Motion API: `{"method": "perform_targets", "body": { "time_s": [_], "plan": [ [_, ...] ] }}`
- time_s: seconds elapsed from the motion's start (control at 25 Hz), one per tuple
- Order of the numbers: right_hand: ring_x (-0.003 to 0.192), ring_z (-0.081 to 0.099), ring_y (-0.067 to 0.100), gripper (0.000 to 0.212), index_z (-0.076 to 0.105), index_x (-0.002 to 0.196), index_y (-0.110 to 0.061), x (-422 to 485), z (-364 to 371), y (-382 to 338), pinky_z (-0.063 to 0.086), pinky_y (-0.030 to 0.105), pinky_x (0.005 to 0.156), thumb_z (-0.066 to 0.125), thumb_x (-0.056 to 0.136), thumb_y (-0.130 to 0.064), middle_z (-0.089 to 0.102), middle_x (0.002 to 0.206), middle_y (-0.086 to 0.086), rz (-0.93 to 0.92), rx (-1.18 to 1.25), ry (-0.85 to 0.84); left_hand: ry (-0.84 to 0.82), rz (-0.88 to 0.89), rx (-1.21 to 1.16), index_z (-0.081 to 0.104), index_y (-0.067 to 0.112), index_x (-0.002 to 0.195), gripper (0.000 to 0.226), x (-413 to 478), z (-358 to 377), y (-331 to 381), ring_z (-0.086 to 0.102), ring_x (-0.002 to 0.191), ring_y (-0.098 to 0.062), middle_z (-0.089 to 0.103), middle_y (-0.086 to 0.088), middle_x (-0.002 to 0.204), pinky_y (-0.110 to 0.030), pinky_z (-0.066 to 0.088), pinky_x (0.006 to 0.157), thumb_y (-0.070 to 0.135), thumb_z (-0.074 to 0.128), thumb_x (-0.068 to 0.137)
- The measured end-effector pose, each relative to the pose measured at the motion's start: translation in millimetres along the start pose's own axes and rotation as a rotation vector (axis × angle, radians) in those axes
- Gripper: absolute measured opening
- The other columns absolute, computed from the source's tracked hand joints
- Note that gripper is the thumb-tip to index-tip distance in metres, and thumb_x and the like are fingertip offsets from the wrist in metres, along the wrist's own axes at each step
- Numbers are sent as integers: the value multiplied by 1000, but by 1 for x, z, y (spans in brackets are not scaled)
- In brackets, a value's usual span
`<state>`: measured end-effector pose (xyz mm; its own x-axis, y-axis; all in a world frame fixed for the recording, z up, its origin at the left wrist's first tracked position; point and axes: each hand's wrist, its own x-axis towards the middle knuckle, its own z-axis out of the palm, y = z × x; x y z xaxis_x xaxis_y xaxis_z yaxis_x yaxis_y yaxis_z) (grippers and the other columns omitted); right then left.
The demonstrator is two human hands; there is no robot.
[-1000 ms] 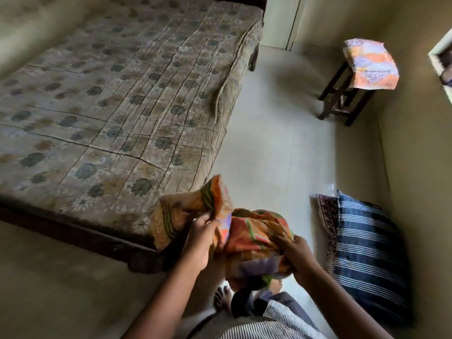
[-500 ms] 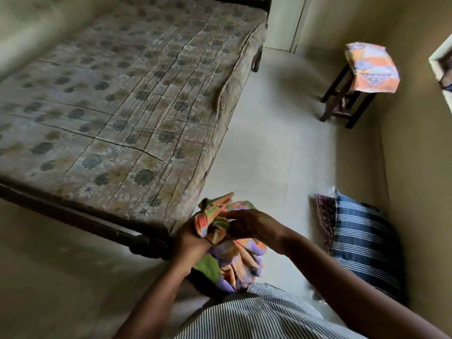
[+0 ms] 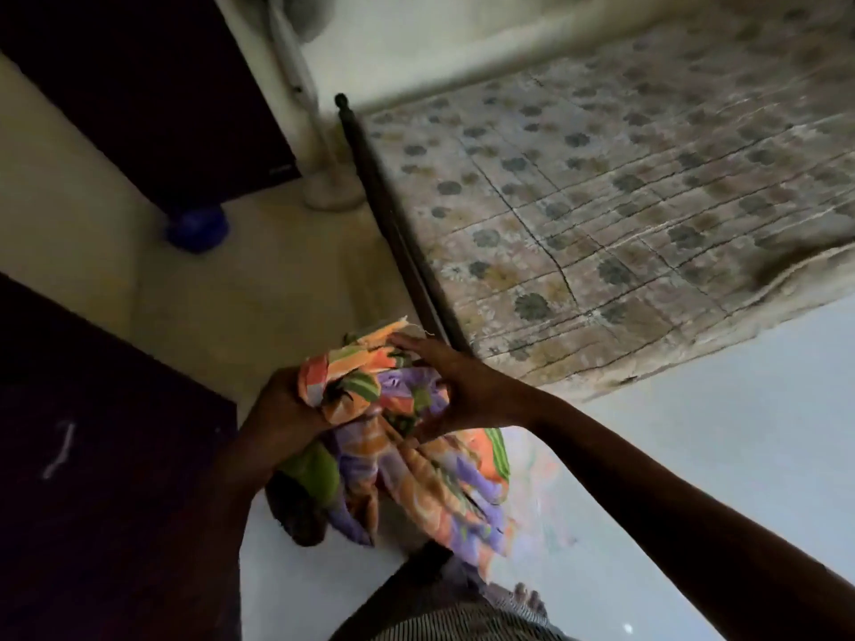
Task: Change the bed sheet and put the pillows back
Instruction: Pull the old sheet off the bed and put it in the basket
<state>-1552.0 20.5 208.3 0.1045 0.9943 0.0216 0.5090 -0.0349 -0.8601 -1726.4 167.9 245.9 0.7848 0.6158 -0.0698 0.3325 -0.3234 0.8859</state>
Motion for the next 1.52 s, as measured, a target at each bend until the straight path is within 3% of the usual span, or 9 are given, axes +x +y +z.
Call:
{"method": "perform_targets", "body": {
  "time_s": [0.08,0.2,0.32,0.4,0.48,0.64,0.76,0.92,1.52],
  "plan": [
    [129,39,14,99,29,143,-7,57,21,-13,29,10,101,84,63,-27,42,143,9,-108,-128,-96,115,-32,19,71,17,91,40,-7,-37,-12,67,83,-14,71,0,84,-31,53,81,34,76,55],
    [115,56,31,77,47,135,-12,141,42,-30,41,32,86,70,72,-48,59,126,16,-205,-347,-151,298,-11,93,61,5,109,51,-2,-75,-20,62,89,9,69,24,88,-9,46,82,20,78,64],
    [111,58,33,64,53,130,-13,231,53,-36,41,33,85,67,79,-47,63,121,16,-209,-463,-207,690,-189,123,47,11,123,92,22,-115,-48,56,106,-18,58,2,111,-33,44,97,49,85,48],
    [113,57,30,56,55,130,-14,287,59,-39,38,30,86,66,83,-42,62,123,14,-199,-488,-212,830,-147,155,41,14,134,98,41,-140,-69,43,122,-13,47,0,127,-22,33,106,66,74,56],
    [109,59,28,50,60,124,-14,337,59,-44,36,28,80,66,83,-41,65,117,12,-198,-488,-201,838,24,336,41,6,135,72,61,-159,-78,34,124,-7,42,-8,132,-6,22,106,55,52,84],
    [99,61,29,38,66,109,-11,429,51,-54,29,25,69,66,83,-39,68,104,13,-201,-478,-147,725,93,368,54,7,127,74,126,-213,-108,45,121,-20,50,-29,126,-34,40,99,64,25,89],
    [95,62,27,39,67,108,-9,489,36,-51,33,27,70,66,83,-39,69,99,13,-174,-490,-150,603,-26,166,43,6,136,113,182,-251,-129,43,126,-25,42,-19,137,-32,39,100,90,39,59],
    [92,64,21,37,68,110,-13,577,3,-35,36,24,71,68,82,-36,70,98,8,-157,-427,-163,478,-84,252,24,11,145,129,280,-297,-165,39,130,-16,39,-7,144,-25,34,103,78,64,43],
    [84,63,15,28,72,104,-14,1032,-84,-7,40,23,66,71,81,-30,70,92,0,-396,-429,-384,774,-318,-642,64,14,109,72,627,-499,-232,69,90,-21,72,-6,101,-33,55,77,29,90,43]
  ]
}}
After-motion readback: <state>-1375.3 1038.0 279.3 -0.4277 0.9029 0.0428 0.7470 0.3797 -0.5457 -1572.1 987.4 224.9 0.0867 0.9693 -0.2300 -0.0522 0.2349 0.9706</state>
